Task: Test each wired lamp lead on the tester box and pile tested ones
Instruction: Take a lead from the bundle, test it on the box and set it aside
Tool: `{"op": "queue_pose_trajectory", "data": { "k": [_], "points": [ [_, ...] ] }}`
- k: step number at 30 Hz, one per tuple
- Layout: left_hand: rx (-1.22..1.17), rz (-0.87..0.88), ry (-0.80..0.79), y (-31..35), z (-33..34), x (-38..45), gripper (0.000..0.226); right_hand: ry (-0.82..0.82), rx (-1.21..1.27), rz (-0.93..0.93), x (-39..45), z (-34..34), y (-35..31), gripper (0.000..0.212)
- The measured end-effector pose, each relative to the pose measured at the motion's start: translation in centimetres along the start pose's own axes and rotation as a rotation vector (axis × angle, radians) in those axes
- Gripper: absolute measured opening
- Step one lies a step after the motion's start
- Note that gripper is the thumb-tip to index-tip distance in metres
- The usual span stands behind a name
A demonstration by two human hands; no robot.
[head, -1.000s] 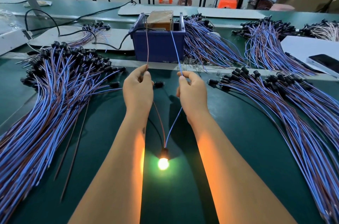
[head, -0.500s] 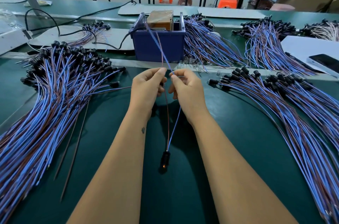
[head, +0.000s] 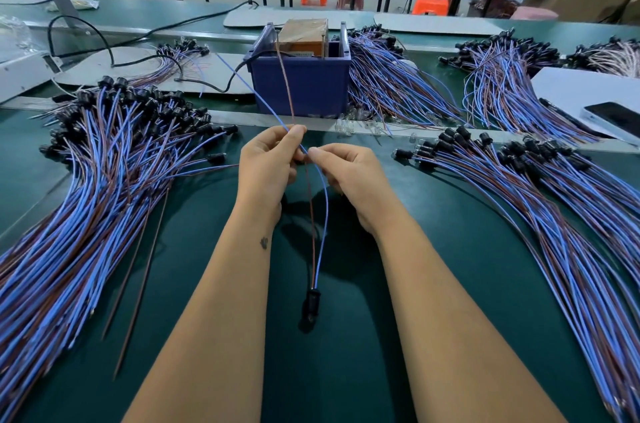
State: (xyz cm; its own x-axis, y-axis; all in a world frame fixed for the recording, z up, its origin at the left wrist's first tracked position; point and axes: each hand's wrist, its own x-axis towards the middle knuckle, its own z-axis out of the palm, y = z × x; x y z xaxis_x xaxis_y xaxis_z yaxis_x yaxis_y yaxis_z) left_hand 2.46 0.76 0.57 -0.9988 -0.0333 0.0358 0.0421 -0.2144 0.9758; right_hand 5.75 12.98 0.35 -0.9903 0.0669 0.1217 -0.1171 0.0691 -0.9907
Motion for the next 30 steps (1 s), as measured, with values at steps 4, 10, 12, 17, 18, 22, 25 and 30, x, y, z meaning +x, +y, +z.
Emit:
{"op": "queue_pose_trajectory", "data": {
  "k": [4, 10, 12, 17, 18, 22, 25, 30],
  "points": [
    [-0.029, 0.06, -0.06, 0.1, 0.2, -0.3, 0.011, -0.042, -0.053, 0.003, 0.0, -0.4, -0.2, 0.007],
    [0.018, 0.088, -0.203, 0.1, 0.3, -0.8, 0.015, 0.102, -0.115, 0.005, 0.1, -1.0, -0.1, 0.015],
    [0.054, 0.092, -0.258, 0.1, 0.4, -0.9, 0.018, 0.219, -0.11, -0.016, 0.1, -1.2, -0.1, 0.016],
    [0.077, 0.11, -0.486, 0.1, 0.5, -1.4, 0.025, 0.343, 0.207, -0.038, 0.2, -2.1, -0.7, 0.024],
    [0.091, 0.102, -0.528, 0.1, 0.5, -1.5, 0.029, 0.355, 0.254, -0.054, 0.2, -2.2, -0.8, 0.023],
    [0.228, 0.074, -0.64, -0.1, 0.5, -1.5, 0.035, 0.404, 0.194, -0.133, 0.1, -2.7, -0.9, 0.017],
    [0.256, 0.059, -0.637, -0.2, 0.4, -1.3, 0.036, 0.359, 0.249, -0.128, 0.1, -3.6, -1.3, 0.015],
    [0.287, 0.045, -0.513, -0.5, 0.9, -1.1, 0.028, 0.297, 0.172, -0.063, -0.6, -6.0, -1.5, 0.008]
  ]
}}
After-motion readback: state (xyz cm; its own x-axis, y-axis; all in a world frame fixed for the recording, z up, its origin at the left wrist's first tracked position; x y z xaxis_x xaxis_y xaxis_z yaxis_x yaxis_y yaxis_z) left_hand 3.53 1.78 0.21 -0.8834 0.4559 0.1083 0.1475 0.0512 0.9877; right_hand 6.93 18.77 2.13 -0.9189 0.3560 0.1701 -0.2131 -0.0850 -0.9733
